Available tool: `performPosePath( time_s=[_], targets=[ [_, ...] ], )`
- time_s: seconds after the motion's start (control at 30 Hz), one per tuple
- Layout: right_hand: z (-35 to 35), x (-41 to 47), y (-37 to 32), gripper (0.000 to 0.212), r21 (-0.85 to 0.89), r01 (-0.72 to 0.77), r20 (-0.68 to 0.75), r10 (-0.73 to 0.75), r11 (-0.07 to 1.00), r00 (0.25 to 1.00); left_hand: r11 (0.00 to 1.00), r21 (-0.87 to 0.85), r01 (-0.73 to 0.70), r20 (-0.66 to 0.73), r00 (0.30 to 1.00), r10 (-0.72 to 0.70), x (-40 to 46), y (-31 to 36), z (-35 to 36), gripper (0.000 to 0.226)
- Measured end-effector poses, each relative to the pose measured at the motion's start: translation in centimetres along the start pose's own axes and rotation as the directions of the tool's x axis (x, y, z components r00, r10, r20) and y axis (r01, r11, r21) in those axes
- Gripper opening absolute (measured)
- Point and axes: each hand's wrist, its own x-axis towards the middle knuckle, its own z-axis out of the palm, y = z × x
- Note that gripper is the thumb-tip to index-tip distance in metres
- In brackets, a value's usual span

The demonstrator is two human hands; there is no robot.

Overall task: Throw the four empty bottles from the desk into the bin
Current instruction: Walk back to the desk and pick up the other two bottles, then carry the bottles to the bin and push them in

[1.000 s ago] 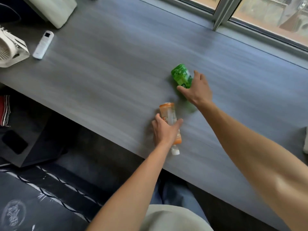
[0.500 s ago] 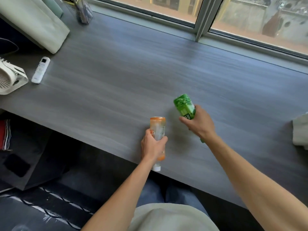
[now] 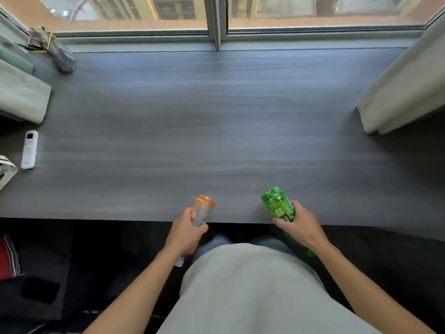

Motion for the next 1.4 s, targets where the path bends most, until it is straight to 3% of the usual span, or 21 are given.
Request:
performPosePath(
  time_s=[0.23, 0.4, 0.53, 0.7, 0.83, 0.97, 1.17, 1.3, 1.4],
  targets=[
    [3.6, -6.3, 4.2, 0.061, 0.110, -0.248, -0.067, 0.256, 0.963, 0.964, 0.936, 0.283, -0.208, 0.246, 0.959, 0.139, 0.3, -4.4, -1.3, 0.043],
    [7.8, -12.2, 7.4, 0.061, 0.286, -0.445, -0.063, 0.480, 0.849, 0.875, 0.814, 0.452, -0.364, 0.408, 0.896, 0.174, 1.9, -3.9, -1.2, 0.040],
    [11.7, -17.7, 10.2, 0.058, 0.499, -0.558, -0.018, 0.652, 0.663, 0.758, 0.638, 0.575, -0.512, 0.532, 0.826, 0.184, 2.8, -0.3, 0.6, 0.054],
    [17.7, -24.6, 13.1, 0.053, 0.686, -0.619, 0.098, 0.794, 0.384, 0.600, 0.447, 0.596, -0.667, 0.648, 0.728, 0.222, 2.7, 6.7, 6.4, 0.053],
    [21.3, -29.0, 14.2, 0.043, 0.785, -0.598, 0.205, 0.843, 0.163, 0.498, 0.315, 0.566, -0.762, 0.736, 0.639, 0.224, 0.8, 12.6, 13.0, 0.052],
    [22.9, -31.8, 16.3, 0.042, 0.850, -0.527, 0.277, 0.848, 0.003, 0.452, 0.173, 0.552, -0.816, 0.782, 0.579, 0.231, -2.1, 16.9, 19.6, 0.052],
    [20.6, -33.6, 22.0, 0.028, 0.885, -0.458, 0.313, 0.844, -0.091, 0.437, 0.059, 0.590, -0.805, 0.787, 0.590, 0.180, -5.0, 19.6, 26.7, 0.056],
    [17.1, -32.6, 26.9, 0.040, 0.915, -0.370, 0.310, 0.864, -0.159, 0.396, -0.009, 0.669, -0.743, 0.735, 0.660, 0.154, -5.1, 20.4, 28.3, 0.061],
    [13.5, -31.6, 31.2, 0.043, 0.935, -0.328, 0.266, 0.883, -0.138, 0.386, -0.062, 0.722, -0.689, 0.691, 0.715, 0.109, -4.8, 21.5, 28.8, 0.056]
  ],
)
